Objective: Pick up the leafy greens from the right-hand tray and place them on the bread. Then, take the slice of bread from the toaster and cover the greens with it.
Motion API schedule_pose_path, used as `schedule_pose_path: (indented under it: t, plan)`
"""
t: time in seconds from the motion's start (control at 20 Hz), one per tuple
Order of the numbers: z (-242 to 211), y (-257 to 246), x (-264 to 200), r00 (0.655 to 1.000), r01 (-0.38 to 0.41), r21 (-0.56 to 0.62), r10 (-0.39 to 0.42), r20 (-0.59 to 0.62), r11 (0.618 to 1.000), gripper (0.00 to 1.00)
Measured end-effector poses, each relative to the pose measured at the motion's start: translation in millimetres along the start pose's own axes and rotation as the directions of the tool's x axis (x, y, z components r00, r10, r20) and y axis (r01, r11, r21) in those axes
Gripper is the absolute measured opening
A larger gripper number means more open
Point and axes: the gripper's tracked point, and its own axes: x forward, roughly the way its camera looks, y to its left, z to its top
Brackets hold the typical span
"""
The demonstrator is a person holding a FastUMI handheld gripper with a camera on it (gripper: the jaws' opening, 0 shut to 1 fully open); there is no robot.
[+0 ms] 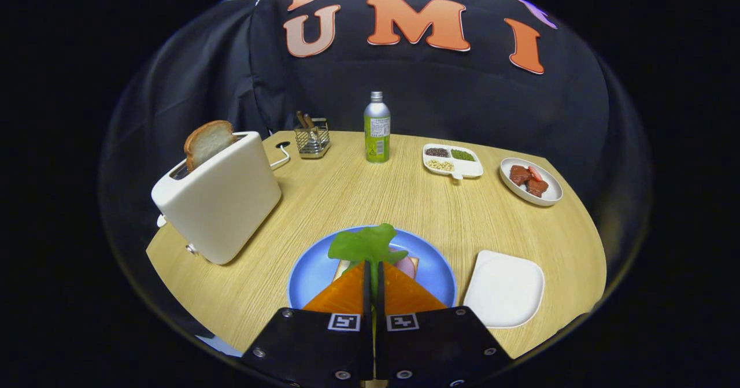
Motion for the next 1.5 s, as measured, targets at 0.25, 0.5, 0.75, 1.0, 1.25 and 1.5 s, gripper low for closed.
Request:
schedule_pose_path:
  t: [0.25,0.5,0.75,1.0,1.25,1.5]
  plan:
    - [-10.6,3.9,10.5,1.000,-0.012,-0.009,0.012,-0.016,1.000,0.03]
    - [-20.2,3.9,17.0,0.999,-0.027,-0.027,0.025,-0.041,0.999,0.10]
    - [-33.4,6.3,21.6,0.995,-0.066,-0.015,0.065,-0.081,0.998,0.30]
    - [-33.3,1.9,22.3,0.990,-0.103,-0.024,0.100,-0.095,0.994,0.74]
    - [-24.5,-8.3,17.3,0.990,-0.123,-0.069,0.117,-0.081,0.990,0.97]
    - [0.4,-11.9,2.6,0.993,-0.118,-0.052,0.116,-0.032,0.992,0.98]
